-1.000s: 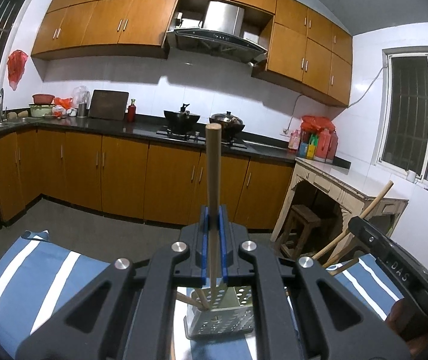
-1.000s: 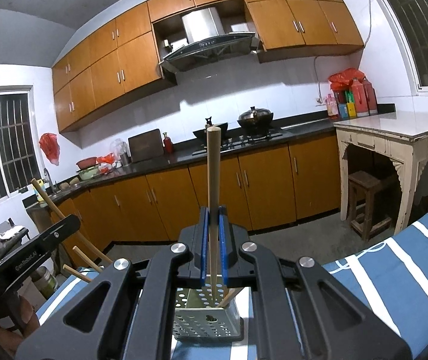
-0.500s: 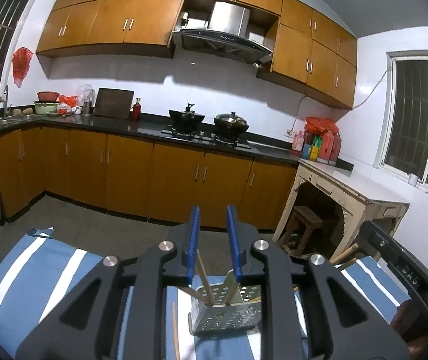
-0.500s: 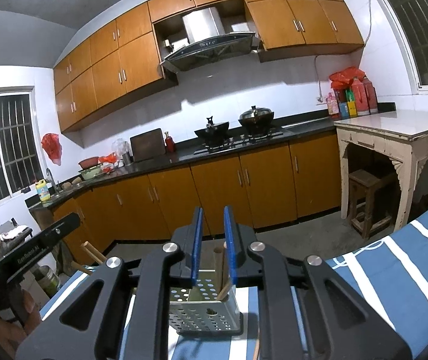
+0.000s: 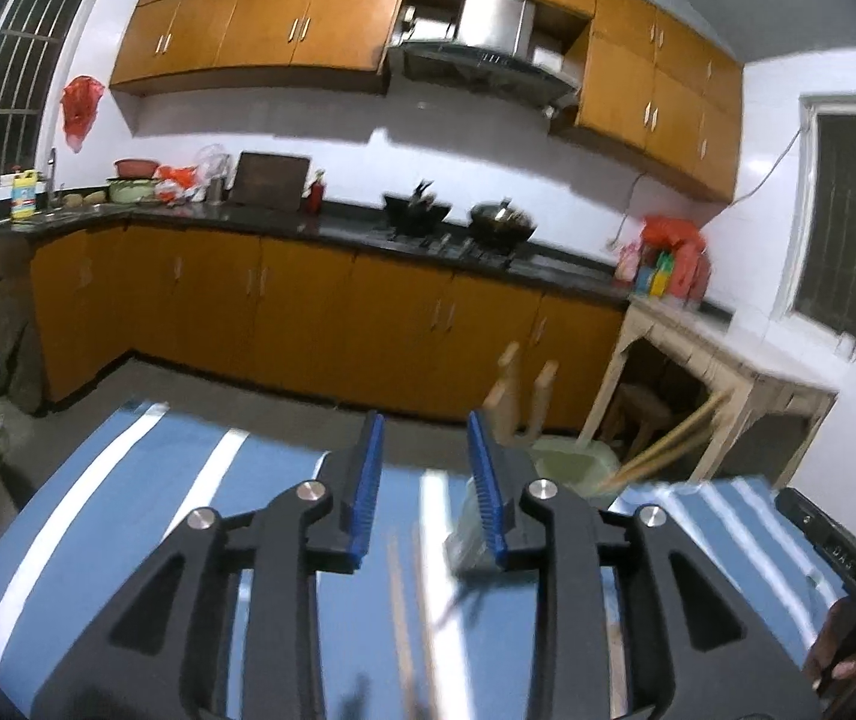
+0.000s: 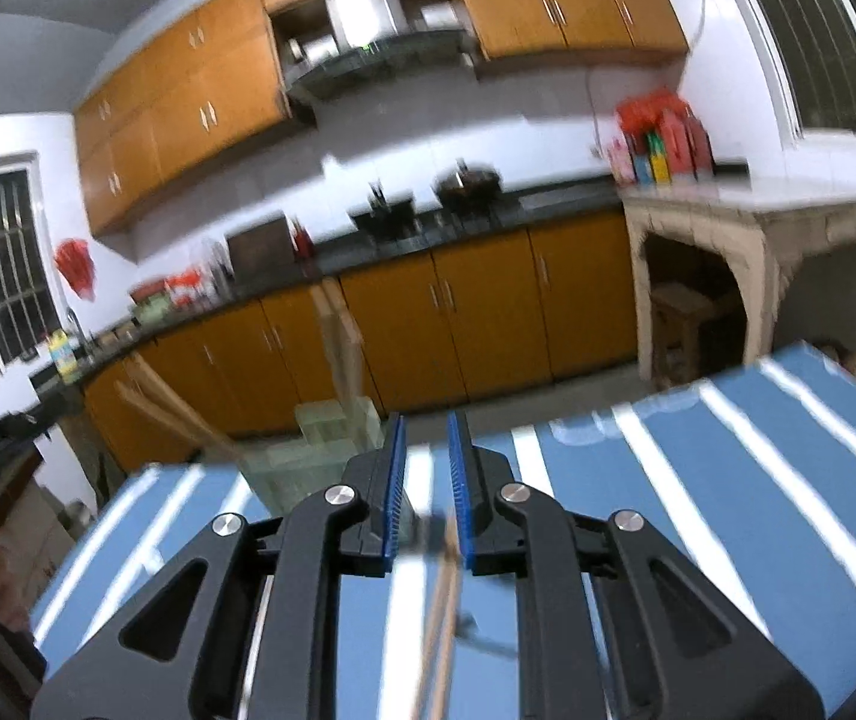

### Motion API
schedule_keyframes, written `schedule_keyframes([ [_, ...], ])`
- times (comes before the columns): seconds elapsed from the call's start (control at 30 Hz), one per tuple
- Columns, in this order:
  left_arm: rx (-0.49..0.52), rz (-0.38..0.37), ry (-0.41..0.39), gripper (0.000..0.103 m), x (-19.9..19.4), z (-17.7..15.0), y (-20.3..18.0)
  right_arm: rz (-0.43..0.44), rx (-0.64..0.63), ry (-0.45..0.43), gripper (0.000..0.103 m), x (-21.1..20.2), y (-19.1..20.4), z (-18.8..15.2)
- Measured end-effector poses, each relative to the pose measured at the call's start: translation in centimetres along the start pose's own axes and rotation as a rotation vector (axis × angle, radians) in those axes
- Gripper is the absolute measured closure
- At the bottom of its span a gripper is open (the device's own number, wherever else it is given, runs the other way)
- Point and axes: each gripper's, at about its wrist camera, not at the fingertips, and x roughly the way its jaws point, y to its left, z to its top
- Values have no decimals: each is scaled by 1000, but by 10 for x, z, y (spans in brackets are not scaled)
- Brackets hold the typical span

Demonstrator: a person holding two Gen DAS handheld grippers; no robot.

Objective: Organize utensils
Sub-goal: 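Lower the left tool onto another chopstick and close it while the right tool grasps one too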

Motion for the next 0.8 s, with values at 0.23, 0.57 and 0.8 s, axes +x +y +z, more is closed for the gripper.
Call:
schedule_keyframes([
  [0.23,-13,64,202,72,25,-72,35,-34,45,255,87,45,-17,-68],
  [0.57,9,58,377,72,51,-129,38,-15,-16,414,87,81,3,-103],
  [0.8,12,36,413,72,60,-133,30,-55,-64,439,88,88,3,-110],
])
